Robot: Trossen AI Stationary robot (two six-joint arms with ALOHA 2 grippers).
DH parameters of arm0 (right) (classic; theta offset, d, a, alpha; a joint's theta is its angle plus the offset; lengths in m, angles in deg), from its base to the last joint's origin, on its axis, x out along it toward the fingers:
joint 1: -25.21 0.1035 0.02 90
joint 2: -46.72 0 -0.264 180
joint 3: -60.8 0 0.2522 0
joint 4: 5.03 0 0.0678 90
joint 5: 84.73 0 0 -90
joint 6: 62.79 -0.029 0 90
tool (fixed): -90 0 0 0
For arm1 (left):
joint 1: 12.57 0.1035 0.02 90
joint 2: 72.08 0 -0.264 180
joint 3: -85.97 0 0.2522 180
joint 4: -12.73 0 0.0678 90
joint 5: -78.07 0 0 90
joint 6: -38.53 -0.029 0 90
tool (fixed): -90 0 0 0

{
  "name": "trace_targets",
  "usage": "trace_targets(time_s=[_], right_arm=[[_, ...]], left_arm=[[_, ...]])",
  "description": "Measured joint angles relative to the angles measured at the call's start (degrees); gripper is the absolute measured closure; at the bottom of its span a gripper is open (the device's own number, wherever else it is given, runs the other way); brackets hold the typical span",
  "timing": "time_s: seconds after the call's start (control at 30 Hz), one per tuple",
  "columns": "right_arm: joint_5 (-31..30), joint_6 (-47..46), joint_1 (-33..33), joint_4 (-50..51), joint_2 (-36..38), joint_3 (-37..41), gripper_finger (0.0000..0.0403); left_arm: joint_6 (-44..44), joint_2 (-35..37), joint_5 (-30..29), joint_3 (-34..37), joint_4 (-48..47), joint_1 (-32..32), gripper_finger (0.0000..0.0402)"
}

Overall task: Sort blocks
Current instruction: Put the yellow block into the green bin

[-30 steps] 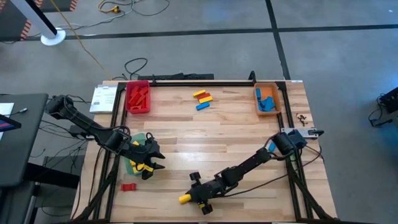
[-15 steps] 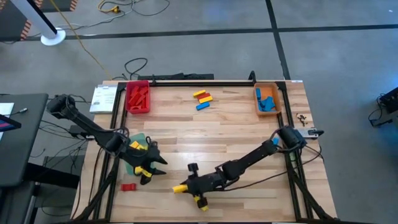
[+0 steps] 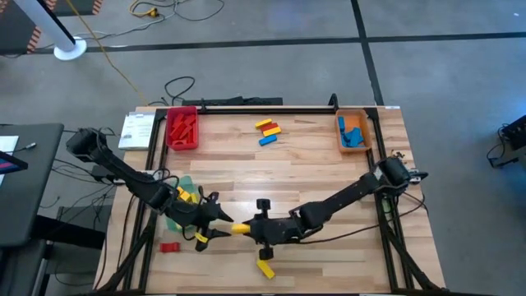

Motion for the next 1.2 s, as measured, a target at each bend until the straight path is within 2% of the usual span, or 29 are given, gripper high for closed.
trace_targets(time_s=[0.17,0.33,0.6,0.8,1.2], right_arm=[[-0.6,-2.9,-0.5,2.1,1.4,0.0,0.0270],[-0.6,-3.9,-0.9,3.3,1.6,0.0,0.0270],[0.1,-5.0,-0.8,4.6,1.4,0.1,0.0270],[-0.1,-5.4,-0.4,6.8,1.4,0.1,0.0270],[-0.8,-5.2,0.2,6.6,1.4,0.0,0.0270]], left_arm=[[-2.6,-3.1,-3.1,-1.0,1.9,0.4,0.0189],[-6.9,-7.7,-3.8,-5.6,1.5,0.7,0.0189],[-6.8,-17.3,-3.6,-18.3,-15.1,1.7,0.0189],[-6.6,-21.5,-3.3,-25.3,-25.1,2.0,0.0189],[-2.2,-21.9,1.4,-26.3,-29.9,2.7,0.0189]])
